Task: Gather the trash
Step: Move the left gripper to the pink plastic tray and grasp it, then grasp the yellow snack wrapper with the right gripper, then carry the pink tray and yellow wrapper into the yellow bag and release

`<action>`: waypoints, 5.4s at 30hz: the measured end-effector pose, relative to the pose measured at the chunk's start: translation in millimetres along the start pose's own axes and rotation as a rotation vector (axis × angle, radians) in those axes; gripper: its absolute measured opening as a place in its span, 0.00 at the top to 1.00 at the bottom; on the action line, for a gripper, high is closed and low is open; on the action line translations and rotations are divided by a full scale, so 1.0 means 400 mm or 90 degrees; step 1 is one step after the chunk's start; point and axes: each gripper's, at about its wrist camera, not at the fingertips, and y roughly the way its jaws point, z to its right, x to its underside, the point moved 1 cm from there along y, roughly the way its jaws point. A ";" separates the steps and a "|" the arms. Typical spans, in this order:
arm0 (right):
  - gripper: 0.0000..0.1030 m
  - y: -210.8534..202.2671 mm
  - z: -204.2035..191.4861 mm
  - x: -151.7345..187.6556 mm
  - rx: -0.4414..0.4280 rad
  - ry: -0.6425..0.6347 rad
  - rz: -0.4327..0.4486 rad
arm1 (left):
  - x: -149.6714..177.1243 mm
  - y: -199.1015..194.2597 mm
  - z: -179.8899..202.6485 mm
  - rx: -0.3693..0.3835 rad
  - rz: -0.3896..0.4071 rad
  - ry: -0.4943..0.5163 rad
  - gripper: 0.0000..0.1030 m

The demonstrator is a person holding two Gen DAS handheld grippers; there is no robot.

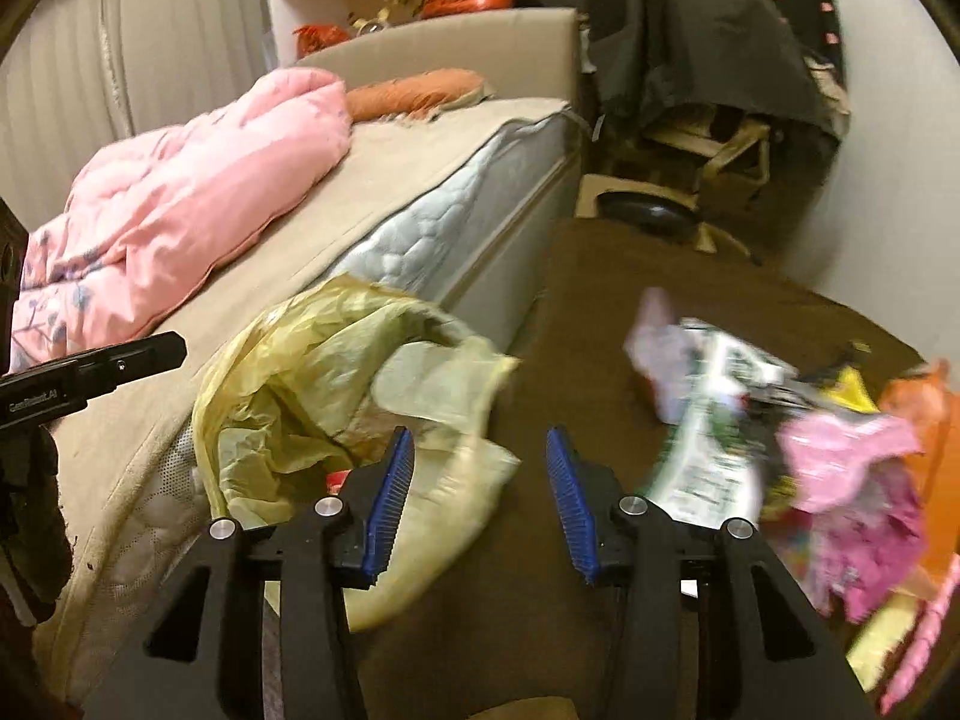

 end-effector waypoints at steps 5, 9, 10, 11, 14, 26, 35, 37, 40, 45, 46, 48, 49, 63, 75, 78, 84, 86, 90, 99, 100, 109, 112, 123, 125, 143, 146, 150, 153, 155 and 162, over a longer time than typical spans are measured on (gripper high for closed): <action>0.44 -0.099 0.105 0.046 0.015 0.021 0.042 | 0.007 -0.007 0.119 0.008 0.037 0.033 0.70; 0.43 -0.155 0.175 0.085 0.055 0.010 0.032 | 0.017 0.013 0.224 0.031 0.048 0.061 0.66; 0.43 -0.171 0.191 0.096 0.071 0.007 0.034 | 0.020 0.022 0.254 0.042 0.046 0.065 0.66; 0.43 -0.187 0.210 0.105 0.088 0.005 0.036 | 0.022 0.030 0.281 0.051 0.045 0.068 0.65; 0.43 -0.231 0.275 0.134 0.137 0.018 0.043 | 0.031 0.059 0.357 0.070 0.036 0.090 0.64; 0.43 -0.316 0.492 0.240 0.240 0.094 0.056 | 0.085 0.181 0.516 0.139 0.000 0.138 0.64; 0.43 -0.282 0.531 0.289 0.235 0.118 0.032 | 0.021 0.267 0.605 0.173 0.008 0.201 0.63; 0.43 -0.278 0.530 0.294 0.231 0.119 0.026 | 0.000 0.288 0.625 0.169 0.014 0.211 0.63; 0.43 -0.276 0.531 0.306 0.218 0.131 0.020 | -0.022 0.335 0.651 0.181 -0.011 0.215 0.63; 0.43 -0.277 0.541 0.327 0.216 0.152 0.012 | 0.006 0.400 0.681 0.182 -0.072 0.247 0.63; 0.43 -0.279 0.543 0.331 0.219 0.153 0.011 | 0.017 0.402 0.682 0.183 -0.086 0.246 0.63; 0.43 -0.283 0.550 0.339 0.225 0.155 0.009 | 0.043 0.400 0.683 0.186 -0.114 0.250 0.63; 0.43 -0.284 0.552 0.341 0.227 0.155 0.007 | 0.059 0.392 0.682 0.187 -0.127 0.250 0.63; 0.43 -0.258 0.605 0.333 0.201 0.246 0.012 | 0.148 0.244 0.591 0.178 -0.121 0.175 0.64; 0.51 -0.104 0.578 0.270 0.225 0.243 -0.050 | 0.199 0.168 0.508 0.147 -0.112 0.140 0.64; 0.61 -0.123 0.554 0.286 0.198 0.237 -0.050 | 0.193 0.155 0.489 0.146 -0.103 0.138 0.64; 0.76 -0.201 0.498 0.325 0.176 0.205 -0.040 | 0.192 0.130 0.465 0.152 -0.090 0.123 0.64; 0.77 -0.241 0.479 0.329 0.171 0.198 -0.026 | 0.197 0.117 0.457 0.153 -0.085 0.120 0.64; 0.77 -0.306 0.442 0.320 0.157 0.193 0.003 | 0.200 0.085 0.445 0.152 -0.070 0.118 0.64; 0.77 -0.370 0.329 0.255 0.123 0.132 0.058 | 0.181 -0.016 0.403 0.136 -0.015 0.112 0.64; 0.77 -0.372 0.313 0.246 0.115 0.125 0.063 | 0.177 -0.028 0.396 0.132 -0.007 0.112 0.64; 0.77 -0.325 0.161 0.125 0.054 0.031 0.099 | 0.117 -0.103 0.286 0.059 0.056 0.088 0.64; 0.77 -0.289 0.115 0.082 0.036 0.006 0.096 | 0.096 -0.112 0.227 0.026 0.070 0.069 0.64; 0.77 -0.155 -0.027 -0.036 -0.003 -0.064 0.078 | 0.050 -0.111 0.024 -0.023 0.070 0.000 0.64; 0.77 -0.135 -0.044 -0.046 -0.009 -0.067 0.073 | 0.047 -0.106 0.006 -0.020 0.067 -0.004 0.64; 0.77 -0.007 -0.145 -0.074 -0.073 -0.079 0.044 | 0.023 -0.015 -0.076 0.002 0.014 -0.025 0.64; 0.77 0.012 -0.148 -0.079 -0.085 -0.076 0.041 | 0.021 0.010 -0.081 0.001 0.003 -0.025 0.64; 0.77 0.041 -0.150 -0.082 -0.105 -0.072 0.036 | 0.015 0.035 -0.087 0.012 0.001 -0.022 0.64; 0.77 0.058 -0.146 -0.083 -0.113 -0.068 0.036 | 0.011 0.048 -0.086 0.018 0.012 -0.016 0.64; 0.77 0.072 -0.140 -0.083 -0.120 -0.060 0.031 | 0.010 0.059 -0.085 0.018 0.017 -0.014 0.64; 0.77 0.125 -0.135 -0.083 -0.135 -0.053 0.007 | -0.001 0.089 -0.081 0.017 0.019 0.004 0.64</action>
